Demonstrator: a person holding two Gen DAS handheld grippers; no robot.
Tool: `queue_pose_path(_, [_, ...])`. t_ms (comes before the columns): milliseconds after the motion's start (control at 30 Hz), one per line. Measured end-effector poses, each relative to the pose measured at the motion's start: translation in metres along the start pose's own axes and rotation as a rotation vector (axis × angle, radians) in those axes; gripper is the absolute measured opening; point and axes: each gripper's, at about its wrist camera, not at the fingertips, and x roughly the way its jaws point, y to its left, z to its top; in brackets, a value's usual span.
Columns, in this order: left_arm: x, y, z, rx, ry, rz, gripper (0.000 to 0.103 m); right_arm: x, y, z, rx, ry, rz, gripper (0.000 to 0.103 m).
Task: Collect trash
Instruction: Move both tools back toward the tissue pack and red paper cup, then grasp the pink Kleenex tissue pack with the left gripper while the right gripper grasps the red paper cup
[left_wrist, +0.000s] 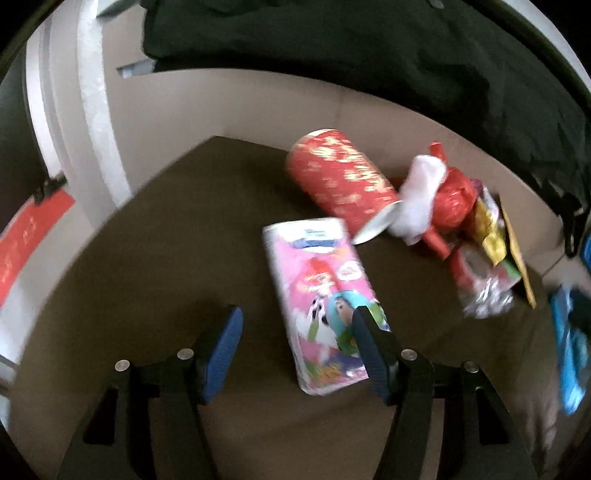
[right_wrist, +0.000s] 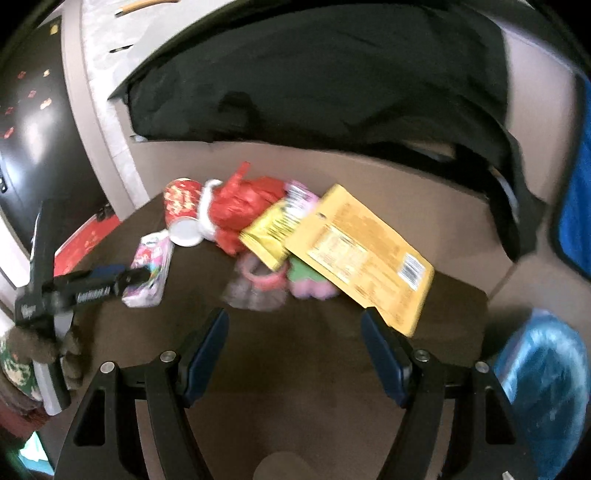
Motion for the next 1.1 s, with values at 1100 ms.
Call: queue_pose_path(1100, [0.008, 0.028, 0.020, 0.188, 0.082, -0.292, 0.068, 0.068, 0.095, 0.092, -0.147, 0.074, 0.190, 0.054])
